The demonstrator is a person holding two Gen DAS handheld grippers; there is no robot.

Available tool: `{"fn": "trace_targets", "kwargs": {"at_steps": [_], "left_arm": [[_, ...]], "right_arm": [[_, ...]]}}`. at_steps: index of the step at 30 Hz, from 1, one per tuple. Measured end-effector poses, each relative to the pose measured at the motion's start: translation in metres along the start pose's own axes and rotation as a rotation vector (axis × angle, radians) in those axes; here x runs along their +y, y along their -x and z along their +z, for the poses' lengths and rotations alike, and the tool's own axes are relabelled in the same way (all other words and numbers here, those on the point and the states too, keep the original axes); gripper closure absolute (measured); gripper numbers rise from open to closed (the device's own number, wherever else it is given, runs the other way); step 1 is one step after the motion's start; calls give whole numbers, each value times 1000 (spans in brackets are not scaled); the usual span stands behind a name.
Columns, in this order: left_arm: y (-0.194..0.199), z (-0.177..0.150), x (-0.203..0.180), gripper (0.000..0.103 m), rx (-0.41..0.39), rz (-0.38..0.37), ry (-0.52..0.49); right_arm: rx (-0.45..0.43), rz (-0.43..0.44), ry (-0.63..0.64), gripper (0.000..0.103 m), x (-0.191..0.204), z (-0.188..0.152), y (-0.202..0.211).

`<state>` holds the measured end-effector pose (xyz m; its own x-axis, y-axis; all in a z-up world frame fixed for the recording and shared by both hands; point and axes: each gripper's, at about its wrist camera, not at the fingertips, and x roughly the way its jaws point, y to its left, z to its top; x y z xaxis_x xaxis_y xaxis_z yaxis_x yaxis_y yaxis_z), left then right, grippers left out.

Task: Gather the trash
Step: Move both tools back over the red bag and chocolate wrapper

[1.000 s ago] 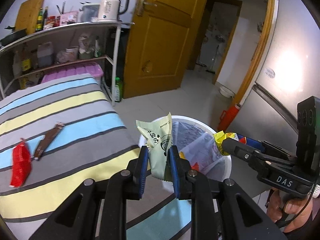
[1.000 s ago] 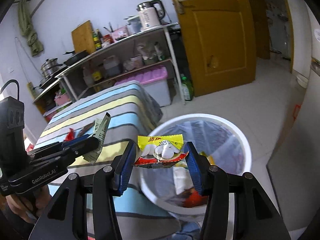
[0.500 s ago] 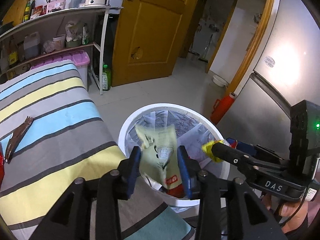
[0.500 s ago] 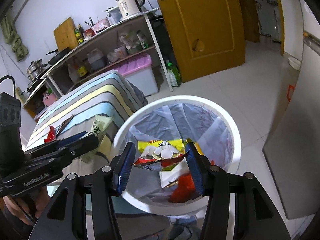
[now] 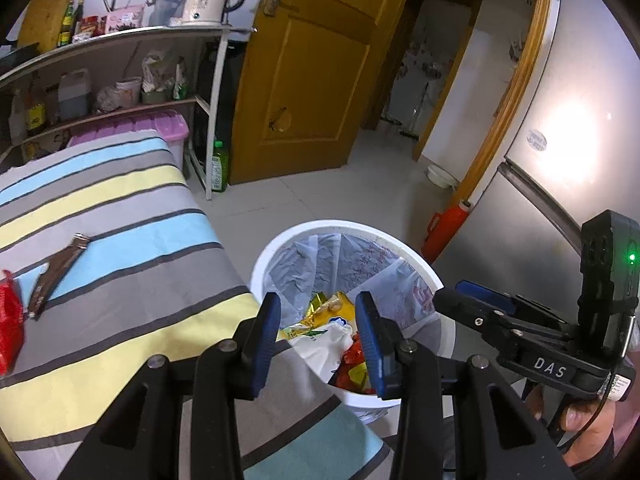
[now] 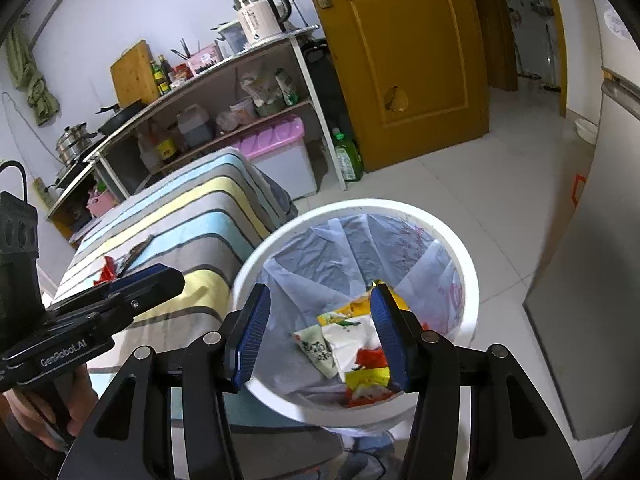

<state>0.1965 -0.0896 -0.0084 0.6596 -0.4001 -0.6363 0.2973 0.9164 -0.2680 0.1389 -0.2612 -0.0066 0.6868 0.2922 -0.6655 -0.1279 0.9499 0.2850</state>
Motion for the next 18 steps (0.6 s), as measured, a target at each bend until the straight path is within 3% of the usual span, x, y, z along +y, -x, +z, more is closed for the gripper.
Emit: {"fn": "trace_targets", "kwargs": {"at_steps": [18], "left_arm": [[91,-21,59,63,-138,142,84]], "right_arm": [[-33,134,141,50,96,-8,26]]}}
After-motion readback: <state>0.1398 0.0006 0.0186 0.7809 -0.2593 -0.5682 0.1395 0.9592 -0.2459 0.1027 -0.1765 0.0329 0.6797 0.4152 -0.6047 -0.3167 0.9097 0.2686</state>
